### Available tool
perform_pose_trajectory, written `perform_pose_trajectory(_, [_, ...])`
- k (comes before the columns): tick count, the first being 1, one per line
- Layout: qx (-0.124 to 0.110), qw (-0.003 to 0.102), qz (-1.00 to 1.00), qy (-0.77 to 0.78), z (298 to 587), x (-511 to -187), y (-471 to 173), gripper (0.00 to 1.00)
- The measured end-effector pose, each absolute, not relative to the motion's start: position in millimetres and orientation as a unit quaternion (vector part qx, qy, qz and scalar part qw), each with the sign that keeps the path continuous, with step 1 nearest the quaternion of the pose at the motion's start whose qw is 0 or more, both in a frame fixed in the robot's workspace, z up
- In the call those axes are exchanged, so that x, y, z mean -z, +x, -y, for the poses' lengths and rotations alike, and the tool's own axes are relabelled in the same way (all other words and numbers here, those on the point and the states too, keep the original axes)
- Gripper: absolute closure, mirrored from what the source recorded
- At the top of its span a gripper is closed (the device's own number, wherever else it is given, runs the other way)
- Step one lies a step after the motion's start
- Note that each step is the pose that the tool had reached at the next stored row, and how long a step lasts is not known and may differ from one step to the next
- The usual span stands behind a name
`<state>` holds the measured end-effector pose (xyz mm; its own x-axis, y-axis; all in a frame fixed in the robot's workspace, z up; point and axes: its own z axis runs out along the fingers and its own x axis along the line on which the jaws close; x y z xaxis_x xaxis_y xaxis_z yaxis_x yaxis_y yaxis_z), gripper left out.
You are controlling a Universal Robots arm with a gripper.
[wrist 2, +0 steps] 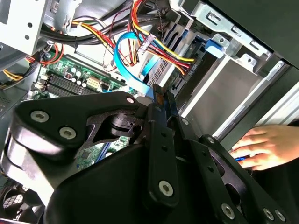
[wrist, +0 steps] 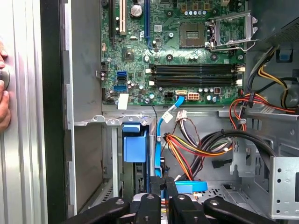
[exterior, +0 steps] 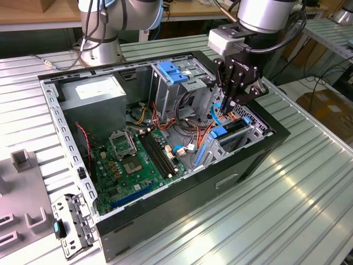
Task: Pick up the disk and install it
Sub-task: 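Insert the second disk wire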
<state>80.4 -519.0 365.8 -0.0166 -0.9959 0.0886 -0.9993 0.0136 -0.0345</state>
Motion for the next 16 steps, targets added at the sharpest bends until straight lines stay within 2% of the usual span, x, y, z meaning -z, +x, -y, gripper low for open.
perform_pose_trajectory(13, [-0.044,0.019,0.712,0.701,518.9,-365.8,79.3,0.84])
perform_pose_trajectory(16, [-0.048,0.015,0.711,0.702,518.8,-365.4,76.7,0.84])
